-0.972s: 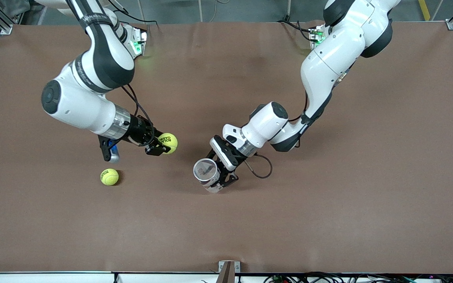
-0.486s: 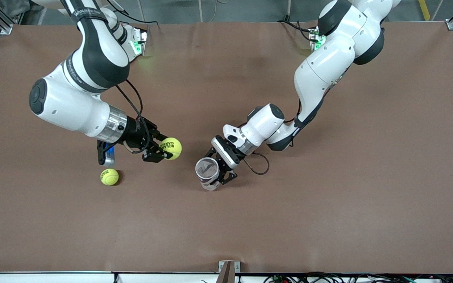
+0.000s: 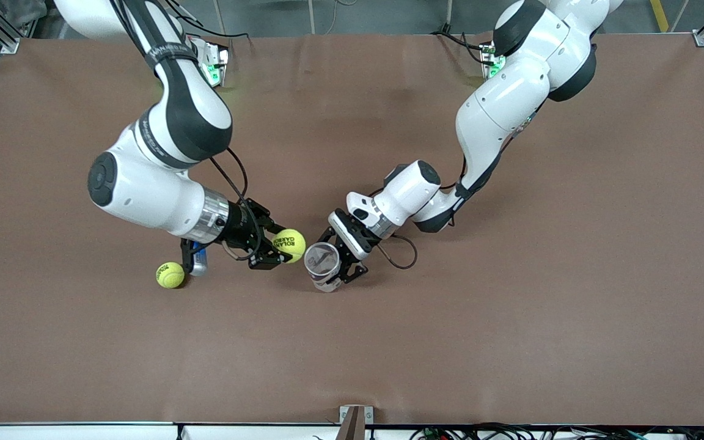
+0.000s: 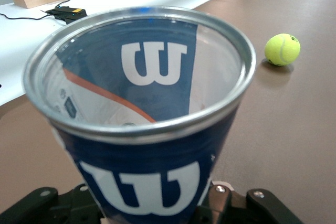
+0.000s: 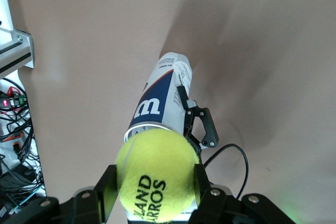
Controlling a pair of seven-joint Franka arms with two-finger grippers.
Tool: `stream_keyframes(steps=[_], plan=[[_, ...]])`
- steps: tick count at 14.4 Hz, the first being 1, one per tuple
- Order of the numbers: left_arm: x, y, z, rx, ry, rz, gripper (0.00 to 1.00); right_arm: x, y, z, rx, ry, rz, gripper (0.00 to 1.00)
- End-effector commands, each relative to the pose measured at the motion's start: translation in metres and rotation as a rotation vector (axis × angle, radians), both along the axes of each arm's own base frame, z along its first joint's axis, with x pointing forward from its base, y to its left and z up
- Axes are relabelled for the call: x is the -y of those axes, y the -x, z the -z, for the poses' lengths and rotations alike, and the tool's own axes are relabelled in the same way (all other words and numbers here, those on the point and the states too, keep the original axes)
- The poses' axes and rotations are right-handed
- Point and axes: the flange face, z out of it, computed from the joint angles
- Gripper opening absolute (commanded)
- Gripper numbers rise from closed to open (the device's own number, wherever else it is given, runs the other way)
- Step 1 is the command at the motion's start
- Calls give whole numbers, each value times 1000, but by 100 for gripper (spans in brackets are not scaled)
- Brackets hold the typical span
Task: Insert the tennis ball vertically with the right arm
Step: 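Lower the ball into the can opening with the right gripper and release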
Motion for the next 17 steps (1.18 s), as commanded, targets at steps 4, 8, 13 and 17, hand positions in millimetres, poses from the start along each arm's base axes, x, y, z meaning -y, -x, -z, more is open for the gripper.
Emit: stream_keyframes(steps=[4, 8, 13, 17], plan=[[1, 5, -4, -4, 10, -3, 58, -34, -16, 23, 22, -16, 48, 0], [1, 5, -5, 1, 8, 0, 58, -45, -12, 35, -6, -10, 60, 0], [1, 5, -6, 2, 8, 0, 59, -63, -2, 41, -20, -6, 42, 0], [1, 5, -5, 2, 7, 1, 58, -63, -2, 43, -20, -4, 40, 3]])
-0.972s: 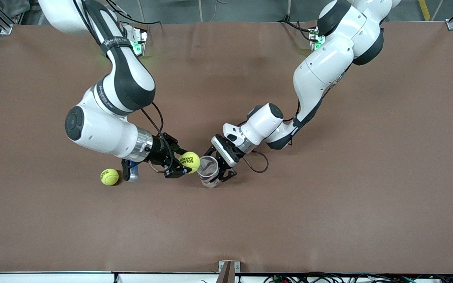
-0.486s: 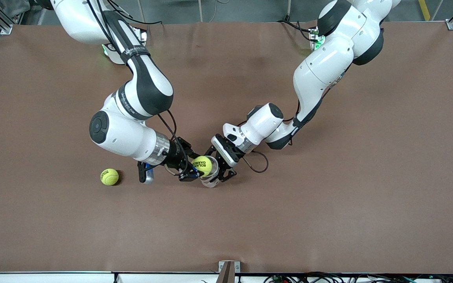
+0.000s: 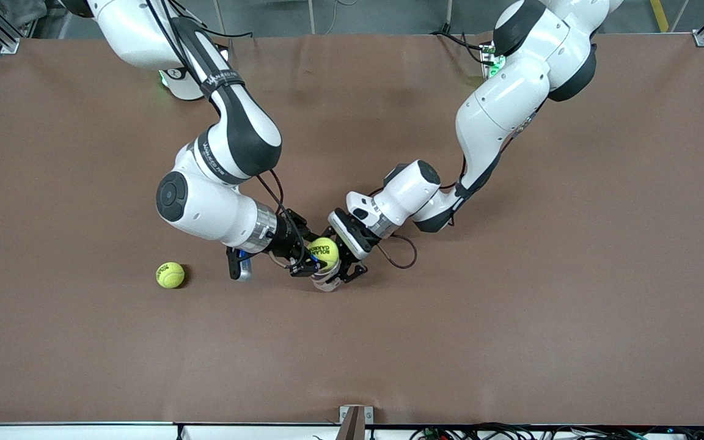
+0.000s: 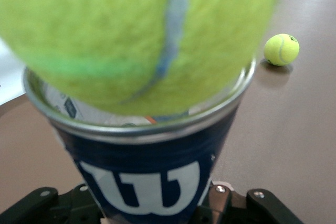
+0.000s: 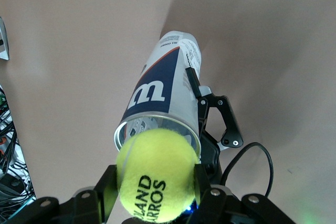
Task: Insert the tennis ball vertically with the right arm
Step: 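Lower the ball into the can opening with the right gripper and release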
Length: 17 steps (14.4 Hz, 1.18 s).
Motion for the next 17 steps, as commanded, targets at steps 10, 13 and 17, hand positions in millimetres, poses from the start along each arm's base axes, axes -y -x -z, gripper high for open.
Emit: stream_keyframes(steps=[10, 13, 17], plan=[[0, 3, -8, 9, 7, 0, 58, -2, -4, 0, -6, -10, 15, 100], [0, 3, -9, 9, 8, -1, 58, 4, -7, -2, 1, -9, 15, 100], [1, 3, -11, 12, 9, 1, 58, 61, -30, -8, 58, 1, -46, 100]])
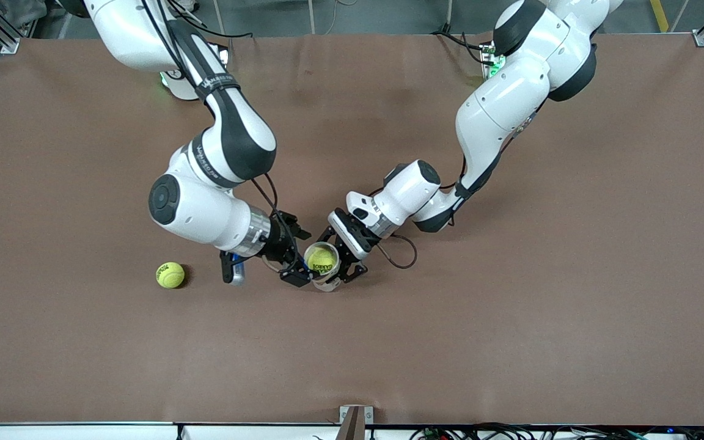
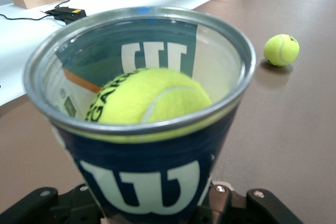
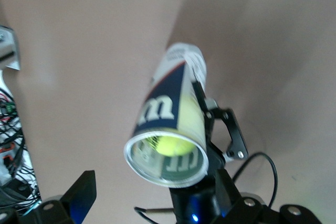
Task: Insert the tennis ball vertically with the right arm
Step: 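Move the right gripper to the second tennis ball on the table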
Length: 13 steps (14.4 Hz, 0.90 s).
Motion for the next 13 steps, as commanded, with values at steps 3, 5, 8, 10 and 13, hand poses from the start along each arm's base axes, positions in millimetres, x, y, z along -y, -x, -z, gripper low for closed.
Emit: stream_keyframes(steps=[3, 5, 8, 10, 13], plan=[[0, 3, -8, 9, 7, 1, 59, 98, -22, -3, 7, 10, -201, 100], [0, 3, -9, 11, 7, 1, 62, 144, -19, 7, 34, 76, -321, 100], [0, 3, -9, 8, 9, -1, 66, 207, -9, 36, 49, 149, -472, 100], [0, 3, -11, 10, 9, -1, 70, 258, -1, 53, 81, 139, -562, 100], [0, 3, -11, 9, 10, -1, 72, 322, 7, 73, 140, 205, -717, 100]])
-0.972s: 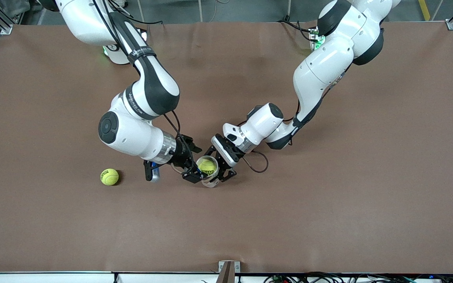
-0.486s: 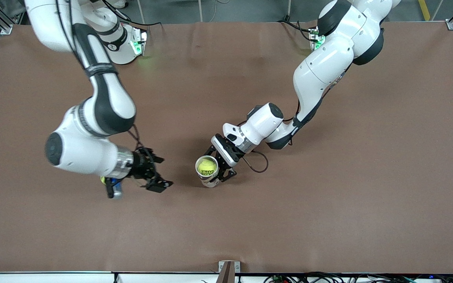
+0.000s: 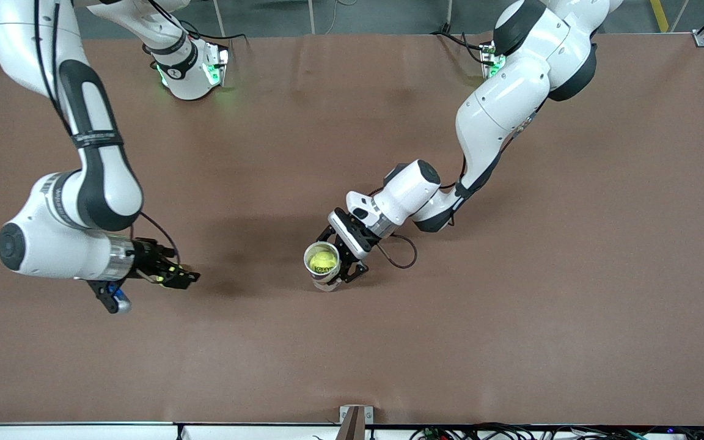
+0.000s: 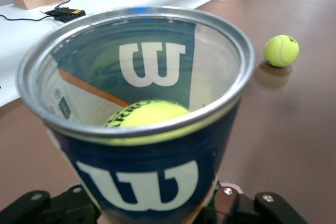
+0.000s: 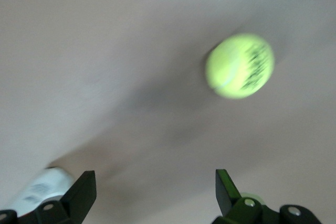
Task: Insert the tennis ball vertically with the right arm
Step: 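Move the right gripper to the second tennis ball on the table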
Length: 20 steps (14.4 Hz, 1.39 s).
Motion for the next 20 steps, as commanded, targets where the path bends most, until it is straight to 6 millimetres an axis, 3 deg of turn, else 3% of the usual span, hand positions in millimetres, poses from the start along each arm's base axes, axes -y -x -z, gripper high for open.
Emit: stream_keyframes(steps=[1, 4, 7, 9, 13, 18, 20], plan=[[0, 2, -10, 9, 8, -1, 75, 44, 19, 6, 61, 61, -128, 100], [0, 2, -11, 11, 9, -1, 75, 56, 26, 29, 145, 169, -200, 100], [1, 2, -14, 12, 9, -1, 75, 46, 36, 52, 269, 238, -222, 100], [1, 2, -14, 11, 8, 0, 75, 35, 34, 56, 325, 252, -230, 100], [1, 2, -13, 11, 6, 1, 76, 29, 38, 65, 343, 259, -235, 100], [1, 2, -14, 16, 3, 6, 77, 17, 49, 95, 309, 259, -262, 100], [1, 2, -14, 15, 5, 5, 76, 18, 51, 98, 302, 258, -263, 100]])
